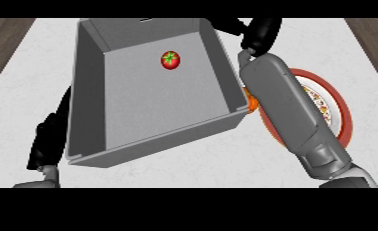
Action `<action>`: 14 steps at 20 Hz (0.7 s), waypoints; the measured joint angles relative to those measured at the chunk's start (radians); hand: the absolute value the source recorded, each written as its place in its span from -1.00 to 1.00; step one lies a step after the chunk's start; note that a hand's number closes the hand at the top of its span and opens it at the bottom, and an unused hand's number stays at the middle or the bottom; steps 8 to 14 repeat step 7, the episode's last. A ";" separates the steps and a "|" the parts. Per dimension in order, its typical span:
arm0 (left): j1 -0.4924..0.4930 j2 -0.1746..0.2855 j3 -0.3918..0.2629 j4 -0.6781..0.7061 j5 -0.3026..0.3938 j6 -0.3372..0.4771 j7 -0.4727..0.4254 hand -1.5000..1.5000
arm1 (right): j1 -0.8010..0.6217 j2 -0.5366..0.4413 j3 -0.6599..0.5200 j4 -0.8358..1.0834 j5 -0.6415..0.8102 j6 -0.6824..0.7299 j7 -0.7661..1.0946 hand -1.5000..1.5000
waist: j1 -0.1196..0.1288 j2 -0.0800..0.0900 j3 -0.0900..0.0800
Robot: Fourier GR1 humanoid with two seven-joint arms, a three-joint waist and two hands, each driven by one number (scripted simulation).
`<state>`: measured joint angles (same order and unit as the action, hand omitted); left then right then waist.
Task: Pick the tomato from the plate and place it in the cardboard box
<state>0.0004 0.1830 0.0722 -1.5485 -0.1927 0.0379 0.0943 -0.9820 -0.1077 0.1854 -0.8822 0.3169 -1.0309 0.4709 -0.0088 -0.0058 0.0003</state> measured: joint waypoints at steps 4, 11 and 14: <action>0.033 0.001 0.004 -0.017 -0.001 0.000 -0.005 0.00 | 0.168 -0.080 -0.005 -0.218 -0.016 0.026 0.018 -1.00 | -0.018 -0.005 0.000; 0.031 -0.010 0.000 -0.019 -0.008 0.011 -0.001 0.00 | 0.299 -0.158 -0.003 -0.394 -0.032 0.074 0.043 -1.00 | -0.023 -0.006 0.000; 0.031 -0.010 0.000 -0.019 -0.008 0.011 -0.001 0.00 | 0.299 -0.158 -0.003 -0.394 -0.032 0.074 0.043 -1.00 | -0.023 -0.006 0.000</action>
